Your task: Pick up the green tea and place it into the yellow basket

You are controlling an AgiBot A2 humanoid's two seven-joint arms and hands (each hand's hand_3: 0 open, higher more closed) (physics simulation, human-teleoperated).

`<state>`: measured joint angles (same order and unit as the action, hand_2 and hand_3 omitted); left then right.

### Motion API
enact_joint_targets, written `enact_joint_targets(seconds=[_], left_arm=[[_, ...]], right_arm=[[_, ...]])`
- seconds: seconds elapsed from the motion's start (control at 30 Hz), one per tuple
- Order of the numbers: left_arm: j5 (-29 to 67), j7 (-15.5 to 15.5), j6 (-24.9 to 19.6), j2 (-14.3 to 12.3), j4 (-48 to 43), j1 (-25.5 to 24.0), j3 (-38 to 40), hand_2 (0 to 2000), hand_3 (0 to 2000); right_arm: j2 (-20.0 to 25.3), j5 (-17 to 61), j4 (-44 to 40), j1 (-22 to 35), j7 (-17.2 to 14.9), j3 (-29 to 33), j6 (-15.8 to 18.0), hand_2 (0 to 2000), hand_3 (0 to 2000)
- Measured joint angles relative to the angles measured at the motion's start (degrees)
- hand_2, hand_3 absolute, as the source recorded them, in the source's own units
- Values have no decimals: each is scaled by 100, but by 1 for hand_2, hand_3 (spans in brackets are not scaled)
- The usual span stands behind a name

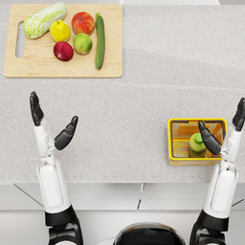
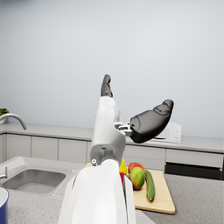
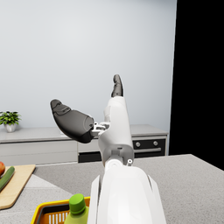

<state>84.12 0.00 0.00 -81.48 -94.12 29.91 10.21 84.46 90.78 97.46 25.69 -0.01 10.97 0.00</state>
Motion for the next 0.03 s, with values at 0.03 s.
enact_joint_targets(seconds=[0.03], left_arm=[[0,0,0,0,1,-1,3,0,0]], right_arm=[[0,0,-1,0,0,0,0,0,0]])
